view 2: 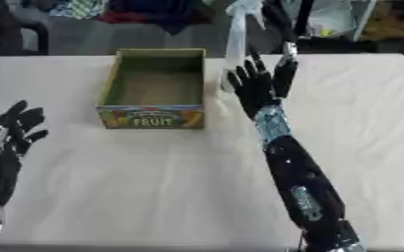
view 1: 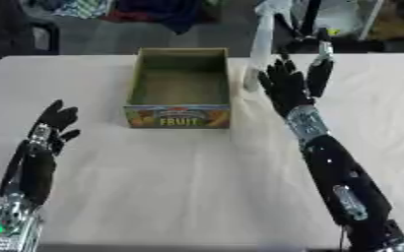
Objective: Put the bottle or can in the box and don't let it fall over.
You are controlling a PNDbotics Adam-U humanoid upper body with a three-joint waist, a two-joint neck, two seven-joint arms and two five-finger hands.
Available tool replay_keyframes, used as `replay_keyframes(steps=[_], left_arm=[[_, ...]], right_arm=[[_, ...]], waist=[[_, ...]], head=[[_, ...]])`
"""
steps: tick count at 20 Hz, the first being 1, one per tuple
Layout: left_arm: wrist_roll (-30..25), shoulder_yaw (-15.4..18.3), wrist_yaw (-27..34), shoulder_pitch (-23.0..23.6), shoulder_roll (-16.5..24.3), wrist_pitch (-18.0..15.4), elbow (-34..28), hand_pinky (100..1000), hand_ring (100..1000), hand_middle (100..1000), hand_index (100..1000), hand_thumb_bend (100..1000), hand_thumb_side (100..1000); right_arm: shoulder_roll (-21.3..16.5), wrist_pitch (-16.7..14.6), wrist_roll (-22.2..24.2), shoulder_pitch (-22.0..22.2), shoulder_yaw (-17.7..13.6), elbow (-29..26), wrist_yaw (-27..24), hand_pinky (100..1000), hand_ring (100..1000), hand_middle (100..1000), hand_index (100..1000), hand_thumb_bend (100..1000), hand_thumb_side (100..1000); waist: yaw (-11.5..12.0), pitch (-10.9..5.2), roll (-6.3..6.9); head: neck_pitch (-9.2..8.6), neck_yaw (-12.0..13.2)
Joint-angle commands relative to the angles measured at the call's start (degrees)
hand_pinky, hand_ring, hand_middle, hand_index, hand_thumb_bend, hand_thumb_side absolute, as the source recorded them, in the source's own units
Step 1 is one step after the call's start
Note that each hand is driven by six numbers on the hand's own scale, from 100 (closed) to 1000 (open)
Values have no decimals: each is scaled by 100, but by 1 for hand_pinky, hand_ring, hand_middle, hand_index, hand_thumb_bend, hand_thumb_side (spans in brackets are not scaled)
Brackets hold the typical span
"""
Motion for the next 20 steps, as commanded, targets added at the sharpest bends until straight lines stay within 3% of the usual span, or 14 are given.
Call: replay_keyframes(steps=[1,20], left_arm=[[-31,-19,24,-93,21,-13,-127,888,937,848,994,100,986],[-53,-44,45,-103,15,-6,-129,888,936,847,996,100,987]], right_arm=[[-127,-48,3,-168,-53,-16,-22,100,100,100,1000,469,701],[-375,-211,-15,-494,-161,-25,-180,100,100,100,1000,428,677]], waist=[[25,-35,22],[146,-34,18]], head=[[8,-29],[22,-101]])
